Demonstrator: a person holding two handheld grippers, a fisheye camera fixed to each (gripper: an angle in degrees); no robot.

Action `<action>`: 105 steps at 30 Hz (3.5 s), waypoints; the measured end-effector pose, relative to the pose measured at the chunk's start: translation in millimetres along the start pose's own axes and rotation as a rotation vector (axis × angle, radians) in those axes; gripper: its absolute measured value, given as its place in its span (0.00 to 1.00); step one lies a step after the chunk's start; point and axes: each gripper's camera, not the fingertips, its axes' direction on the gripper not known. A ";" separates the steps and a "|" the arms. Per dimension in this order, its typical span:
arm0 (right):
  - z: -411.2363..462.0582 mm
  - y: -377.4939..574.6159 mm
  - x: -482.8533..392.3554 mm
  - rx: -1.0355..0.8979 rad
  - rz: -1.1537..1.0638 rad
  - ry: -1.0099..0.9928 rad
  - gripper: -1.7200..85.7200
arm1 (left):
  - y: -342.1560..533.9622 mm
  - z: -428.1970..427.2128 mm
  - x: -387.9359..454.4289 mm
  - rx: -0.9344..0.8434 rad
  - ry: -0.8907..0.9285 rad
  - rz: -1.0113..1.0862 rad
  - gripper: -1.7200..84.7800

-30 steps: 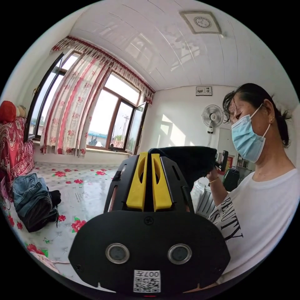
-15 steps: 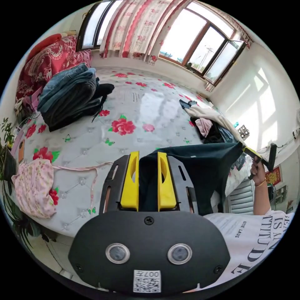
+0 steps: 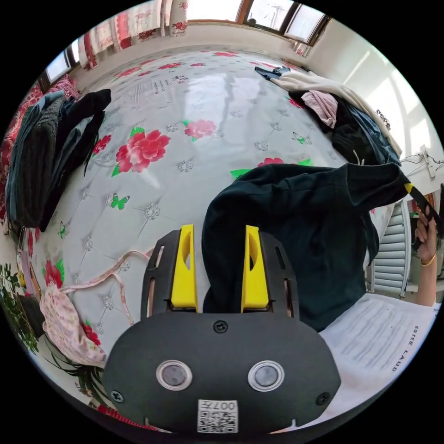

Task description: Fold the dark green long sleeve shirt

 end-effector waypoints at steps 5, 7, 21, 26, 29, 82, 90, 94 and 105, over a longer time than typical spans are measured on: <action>3.4 -4.2 12.3 0.025 0.047 0.064 0.02 | -17.5 10.7 -9.1 0.009 0.070 0.124 0.05; -0.1 -9.9 19.9 0.044 0.066 0.091 0.02 | -8.9 -14.8 -34.1 0.078 0.228 0.120 0.03; 53.5 -268.3 48.9 0.078 -0.032 -0.027 0.09 | -55.3 -183.2 -262.9 0.418 0.202 -0.435 0.07; 101.6 -225.2 69.3 0.007 -0.001 -0.070 0.12 | -1.4 -145.9 -221.6 0.464 0.106 -0.400 0.09; 141.8 -139.2 105.6 -0.150 0.053 0.042 0.14 | 57.5 -89.4 -183.3 0.303 0.068 -0.338 0.09; 268.4 53.4 63.8 -0.360 0.121 -0.356 0.13 | 292.0 -84.2 -249.8 0.157 0.414 -0.546 0.06; 307.4 44.9 -1.1 -0.471 -0.078 -0.264 0.05 | 303.1 -108.7 -260.8 0.132 0.416 -0.510 0.05; 242.8 51.2 -15.7 -0.319 -0.169 -0.360 0.03 | 331.3 -138.6 -250.8 0.135 0.432 -0.463 0.04; 184.5 197.4 -91.2 -0.643 -0.384 -0.184 0.03 | 398.1 -128.8 -189.4 -0.097 0.345 -0.330 0.04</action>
